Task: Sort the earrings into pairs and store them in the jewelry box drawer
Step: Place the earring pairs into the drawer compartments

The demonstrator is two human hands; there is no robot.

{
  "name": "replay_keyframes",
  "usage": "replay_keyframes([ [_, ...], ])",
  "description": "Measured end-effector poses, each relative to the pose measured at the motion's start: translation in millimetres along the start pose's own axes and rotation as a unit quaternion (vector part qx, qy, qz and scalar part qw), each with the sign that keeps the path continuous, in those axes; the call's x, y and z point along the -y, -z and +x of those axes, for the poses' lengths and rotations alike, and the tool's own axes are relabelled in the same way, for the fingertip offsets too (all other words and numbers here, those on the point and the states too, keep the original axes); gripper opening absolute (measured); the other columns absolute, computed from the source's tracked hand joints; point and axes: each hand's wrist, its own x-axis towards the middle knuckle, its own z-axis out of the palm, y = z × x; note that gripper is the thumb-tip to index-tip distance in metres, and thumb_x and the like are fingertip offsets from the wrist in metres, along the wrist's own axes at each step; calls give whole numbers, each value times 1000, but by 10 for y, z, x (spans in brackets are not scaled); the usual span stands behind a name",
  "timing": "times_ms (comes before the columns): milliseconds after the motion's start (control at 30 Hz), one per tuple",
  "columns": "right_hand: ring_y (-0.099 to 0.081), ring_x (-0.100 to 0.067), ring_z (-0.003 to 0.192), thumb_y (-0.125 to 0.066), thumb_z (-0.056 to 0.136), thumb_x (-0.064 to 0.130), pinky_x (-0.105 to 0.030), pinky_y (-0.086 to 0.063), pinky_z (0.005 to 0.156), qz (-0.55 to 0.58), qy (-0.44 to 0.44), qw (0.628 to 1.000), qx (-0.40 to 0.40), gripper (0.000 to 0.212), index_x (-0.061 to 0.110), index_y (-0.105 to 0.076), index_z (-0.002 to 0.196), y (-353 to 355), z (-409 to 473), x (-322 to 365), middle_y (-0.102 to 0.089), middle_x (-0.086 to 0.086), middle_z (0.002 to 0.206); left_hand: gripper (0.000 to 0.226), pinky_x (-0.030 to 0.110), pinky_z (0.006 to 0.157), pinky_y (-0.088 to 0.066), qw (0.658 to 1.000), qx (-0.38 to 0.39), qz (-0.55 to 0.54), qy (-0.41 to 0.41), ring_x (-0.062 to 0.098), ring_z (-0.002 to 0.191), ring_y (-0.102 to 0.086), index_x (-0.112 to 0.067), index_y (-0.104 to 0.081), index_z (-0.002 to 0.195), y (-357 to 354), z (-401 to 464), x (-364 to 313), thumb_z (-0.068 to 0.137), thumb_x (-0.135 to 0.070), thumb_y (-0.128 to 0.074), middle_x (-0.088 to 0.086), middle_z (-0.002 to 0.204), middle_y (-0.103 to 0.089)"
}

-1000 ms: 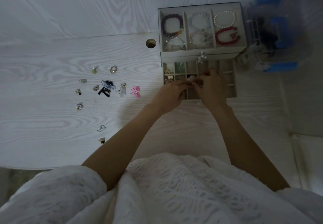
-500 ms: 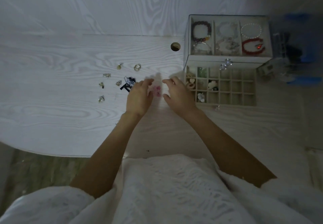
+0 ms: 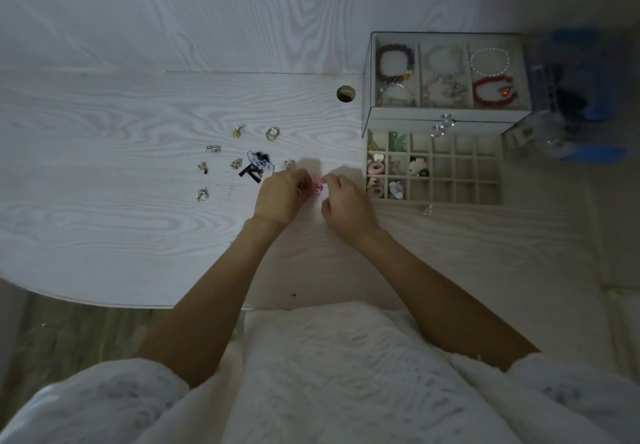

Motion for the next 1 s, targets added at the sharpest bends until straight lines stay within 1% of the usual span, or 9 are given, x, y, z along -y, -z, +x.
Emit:
replay_keyframes([
  [133,-48,-30,109,-56,83,9,-36,-47,80,-20,18,1000,10,41,4,-47,123,-1,-59,-2,-47,-15,123,14,31,67,-47,1000,5,-12,23,27,79,-64,-11,-71,91,-30,-246,-71,87,-21,-61,11,87,-71],
  [267,-44,-32,113,-54,78,-7,-40,-47,87,-7,32,999,0,55,11,-47,129,34,27,18,-44,-13,131,17,27,65,-42,997,-4,-7,73,28,82,-64,-10,-71,93,-74,-469,-19,88,-22,-59,11,92,-70],
  [400,-38,-30,121,-50,87,-3,-40,-40,97,-54,111,992,41,43,10,-52,128,34,199,70,-47,-10,135,21,32,69,-47,993,-21,-13,118,29,84,-63,-11,-66,95,-102,-561,56,88,-30,-59,11,93,-69],
  [533,-43,-29,111,-49,86,-8,-39,-48,81,-85,97,991,41,30,4,-57,112,14,134,74,-53,-13,118,21,33,65,-46,993,-39,-10,114,29,80,-62,-11,-64,95,-143,-563,43,89,-31,-58,11,91,-67],
  [600,-45,-31,107,-47,85,-8,-38,-47,80,-93,92,990,41,28,3,-55,109,-6,15,20,-52,-15,112,21,31,62,-42,994,-46,-3,100,30,79,-61,-9,-64,95,-171,-545,20,89,-28,-59,13,90,-65],
  [733,-49,-30,101,-49,81,-9,-36,-46,80,-7,34,998,61,33,3,-52,112,-43,-252,-99,-50,-17,114,15,30,62,-43,995,-38,-5,91,28,78,-61,-11,-64,94,-198,-505,0,87,-24,-61,11,89,-65],
  [833,-54,-35,87,-47,77,-15,-44,-48,75,43,17,997,62,34,-2,-53,108,-29,-397,-171,-46,-21,111,14,31,67,-47,995,-30,-26,93,24,80,-62,-13,-65,94,-199,-483,-41,85,-24,-63,8,92,-67],
  [900,-55,-37,82,-49,80,-10,-43,-47,71,66,17,996,52,22,-1,-58,97,6,-500,-239,-51,-21,102,13,26,67,-45,993,-25,-52,104,18,79,-61,-15,-67,93,-199,-466,-88,85,-24,-64,6,93,-68],
  [1000,-58,-32,80,-58,82,1,-36,-44,68,89,6,996,5,10,4,-65,88,143,-671,-424,-63,-16,87,8,15,62,-39,992,-14,-98,72,9,74,-58,-18,-67,90,-197,-396,-262,85,-24,-65,2,91,-69],
])
